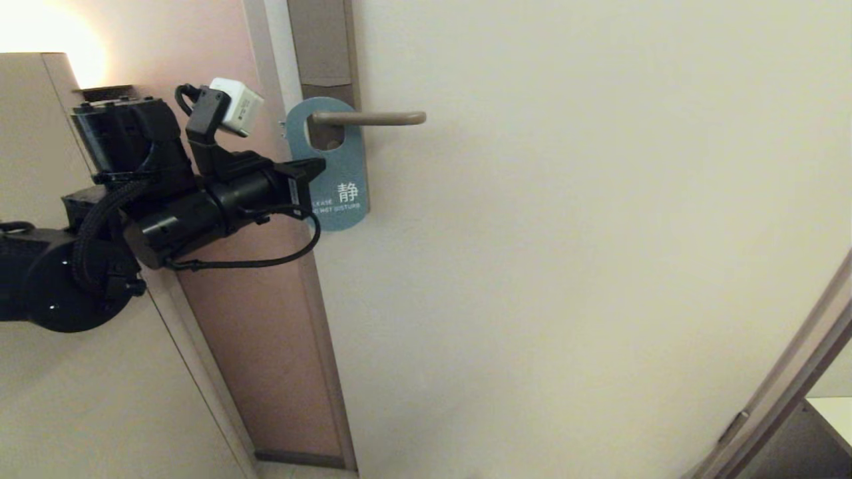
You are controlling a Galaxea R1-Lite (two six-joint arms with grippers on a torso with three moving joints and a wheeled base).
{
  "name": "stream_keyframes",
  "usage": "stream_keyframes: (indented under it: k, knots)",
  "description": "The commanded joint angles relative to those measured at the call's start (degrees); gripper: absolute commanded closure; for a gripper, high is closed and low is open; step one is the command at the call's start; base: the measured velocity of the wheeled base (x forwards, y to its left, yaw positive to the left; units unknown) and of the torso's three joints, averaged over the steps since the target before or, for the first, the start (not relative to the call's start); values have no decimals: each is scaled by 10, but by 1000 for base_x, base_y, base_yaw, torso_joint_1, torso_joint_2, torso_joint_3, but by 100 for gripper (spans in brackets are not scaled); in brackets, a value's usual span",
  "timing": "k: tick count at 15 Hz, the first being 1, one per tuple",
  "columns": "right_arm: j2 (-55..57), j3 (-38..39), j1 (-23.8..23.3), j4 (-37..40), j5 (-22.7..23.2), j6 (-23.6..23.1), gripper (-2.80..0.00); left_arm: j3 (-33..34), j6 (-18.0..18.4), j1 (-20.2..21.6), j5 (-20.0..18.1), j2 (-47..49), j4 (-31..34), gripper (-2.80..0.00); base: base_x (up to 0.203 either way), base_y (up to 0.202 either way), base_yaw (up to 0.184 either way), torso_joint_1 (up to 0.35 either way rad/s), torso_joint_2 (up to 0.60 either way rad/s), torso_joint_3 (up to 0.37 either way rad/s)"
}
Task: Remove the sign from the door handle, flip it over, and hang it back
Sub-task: Hang the sign back with the other side facing out
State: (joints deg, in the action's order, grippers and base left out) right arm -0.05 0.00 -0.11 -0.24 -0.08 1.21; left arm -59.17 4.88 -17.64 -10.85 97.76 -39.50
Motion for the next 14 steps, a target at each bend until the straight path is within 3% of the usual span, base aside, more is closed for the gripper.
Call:
stream_keyframes:
  k: [1, 6, 14]
  knots:
    - [0, 0, 0, 0, 0, 0, 0, -1, 0, 2, 0, 12, -3, 0, 0, 0, 0, 0, 0, 0]
    - [0, 0, 0, 0, 0, 0, 0, -18, 0, 32, 7, 34, -23, 0, 0, 0, 0, 0, 0, 0]
    - [0, 0, 0, 0, 0, 0, 0, -32, 0, 43, 11, 36, -23, 0, 0, 0, 0, 0, 0, 0]
